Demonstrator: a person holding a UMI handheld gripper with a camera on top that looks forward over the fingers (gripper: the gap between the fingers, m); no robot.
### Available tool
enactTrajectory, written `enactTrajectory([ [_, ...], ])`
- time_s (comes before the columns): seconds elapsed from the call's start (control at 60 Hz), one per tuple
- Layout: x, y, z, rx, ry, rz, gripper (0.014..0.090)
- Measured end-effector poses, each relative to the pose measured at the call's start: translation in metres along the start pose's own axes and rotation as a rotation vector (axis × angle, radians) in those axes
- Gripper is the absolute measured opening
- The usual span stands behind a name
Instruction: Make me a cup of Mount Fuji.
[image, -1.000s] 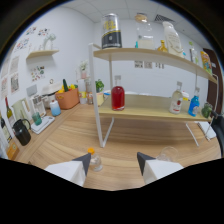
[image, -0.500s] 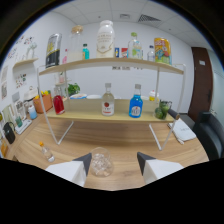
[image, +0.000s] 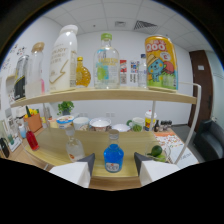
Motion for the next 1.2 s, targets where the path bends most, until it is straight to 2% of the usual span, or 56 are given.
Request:
enactTrajectory([
  [0.083,0.001,0.006,0.019,-0.016,-0.001,-0.014,0.0629],
  [0.217,0.000,0.014,0.033,-0.037,-0.016,-0.025,0.0373],
  [0.467,0.003,0.012,0.028,-0.046,-0.027,-0.021,0.0353],
  [0.667,-0.002,0.004,-0.020,-0.014,-0.036,0.013,0.0353],
  [0.767,-0.006,0.030,-0.041,-0.043,-0.030,0.040,0.0352],
  [0.9,-0.011,0.085,-0.051,-0.124,0.001,0.041,0.0352],
  [1.067,-0.012,0.120,-0.047,-0.186,0.065,-0.241,0.0352],
  [1.2,-0.014,0.119,-0.038,-0.192,0.099,-0.580,0.0351],
])
